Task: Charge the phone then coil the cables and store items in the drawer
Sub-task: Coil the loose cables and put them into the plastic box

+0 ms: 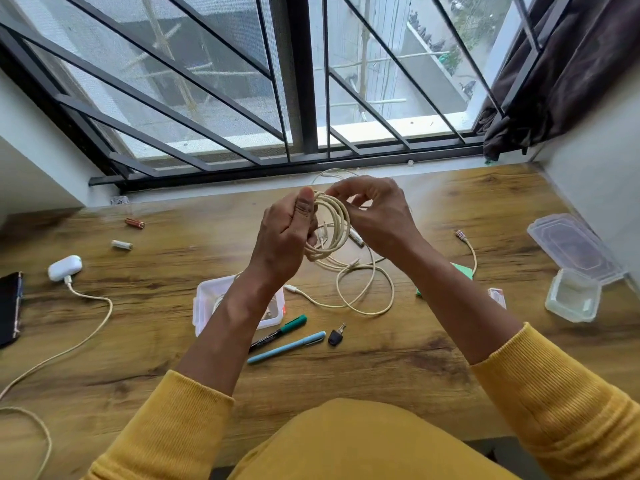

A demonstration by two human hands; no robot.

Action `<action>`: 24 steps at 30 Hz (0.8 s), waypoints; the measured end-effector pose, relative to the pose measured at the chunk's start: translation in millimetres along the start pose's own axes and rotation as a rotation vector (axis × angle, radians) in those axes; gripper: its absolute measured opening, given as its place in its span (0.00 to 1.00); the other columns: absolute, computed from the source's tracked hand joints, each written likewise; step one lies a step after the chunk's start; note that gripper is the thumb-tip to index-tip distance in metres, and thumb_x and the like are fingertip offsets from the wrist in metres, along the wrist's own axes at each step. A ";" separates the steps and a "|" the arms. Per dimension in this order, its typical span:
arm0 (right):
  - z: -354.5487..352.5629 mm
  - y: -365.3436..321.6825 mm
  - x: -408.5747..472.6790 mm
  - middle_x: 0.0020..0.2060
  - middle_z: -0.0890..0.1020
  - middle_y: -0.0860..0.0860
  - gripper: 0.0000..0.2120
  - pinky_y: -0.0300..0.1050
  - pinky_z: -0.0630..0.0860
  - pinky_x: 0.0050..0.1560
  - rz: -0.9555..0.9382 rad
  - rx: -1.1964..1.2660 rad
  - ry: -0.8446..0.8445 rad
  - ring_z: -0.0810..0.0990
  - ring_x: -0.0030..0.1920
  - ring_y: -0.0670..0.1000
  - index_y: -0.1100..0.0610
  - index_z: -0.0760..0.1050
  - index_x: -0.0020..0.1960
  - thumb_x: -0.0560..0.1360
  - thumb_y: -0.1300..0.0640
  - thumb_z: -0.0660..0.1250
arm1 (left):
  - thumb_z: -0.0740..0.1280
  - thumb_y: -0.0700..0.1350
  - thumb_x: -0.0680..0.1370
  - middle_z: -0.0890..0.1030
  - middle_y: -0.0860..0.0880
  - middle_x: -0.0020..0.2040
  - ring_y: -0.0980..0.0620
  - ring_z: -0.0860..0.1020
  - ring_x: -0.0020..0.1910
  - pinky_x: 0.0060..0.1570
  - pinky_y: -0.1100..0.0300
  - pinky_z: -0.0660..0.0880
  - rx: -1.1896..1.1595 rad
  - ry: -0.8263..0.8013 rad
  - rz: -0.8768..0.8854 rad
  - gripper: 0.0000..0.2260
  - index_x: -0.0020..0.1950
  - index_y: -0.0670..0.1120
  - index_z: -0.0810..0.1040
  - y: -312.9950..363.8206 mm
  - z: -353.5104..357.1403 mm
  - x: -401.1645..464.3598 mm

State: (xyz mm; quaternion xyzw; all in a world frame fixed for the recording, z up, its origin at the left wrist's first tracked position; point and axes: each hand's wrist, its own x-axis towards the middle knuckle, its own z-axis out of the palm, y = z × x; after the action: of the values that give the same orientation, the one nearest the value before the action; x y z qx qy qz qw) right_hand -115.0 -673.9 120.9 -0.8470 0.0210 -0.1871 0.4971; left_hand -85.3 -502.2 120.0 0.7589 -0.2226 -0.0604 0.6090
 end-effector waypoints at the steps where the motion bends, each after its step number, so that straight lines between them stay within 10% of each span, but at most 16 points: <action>1: 0.9 -1.8 -0.8 0.41 0.87 0.47 0.02 0.58 0.82 0.46 0.020 0.013 0.009 0.84 0.43 0.52 0.48 0.88 0.48 0.76 0.55 0.77 | 0.57 0.57 0.87 0.72 0.54 0.32 0.52 0.76 0.28 0.27 0.55 0.76 0.009 0.000 -0.007 0.19 0.43 0.47 0.72 1.0 0.0 -0.6; 15: 15.0 -5.8 -11.7 0.42 0.85 0.46 0.02 0.54 0.83 0.40 -0.079 -0.172 0.220 0.84 0.39 0.47 0.55 0.81 0.50 0.78 0.60 0.73 | 0.56 0.46 0.90 0.73 0.46 0.35 0.52 0.80 0.28 0.25 0.55 0.78 0.076 0.058 -0.038 0.14 0.52 0.39 0.75 9.2 3.4 2.4; 24: -1.4 -17.8 -10.9 0.44 0.84 0.61 0.03 0.63 0.86 0.43 0.030 0.293 -0.035 0.89 0.41 0.58 0.63 0.77 0.56 0.83 0.66 0.66 | 0.57 0.45 0.89 0.73 0.45 0.34 0.52 0.77 0.24 0.20 0.59 0.73 0.116 0.065 0.093 0.14 0.45 0.45 0.72 15.3 -2.9 2.1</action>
State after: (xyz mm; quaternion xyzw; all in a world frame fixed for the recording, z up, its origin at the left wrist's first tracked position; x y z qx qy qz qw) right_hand -128.2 -663.6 133.4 -0.7681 -0.0028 -0.1658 0.6184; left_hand -86.3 -502.9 135.6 0.7834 -0.2408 0.0057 0.5730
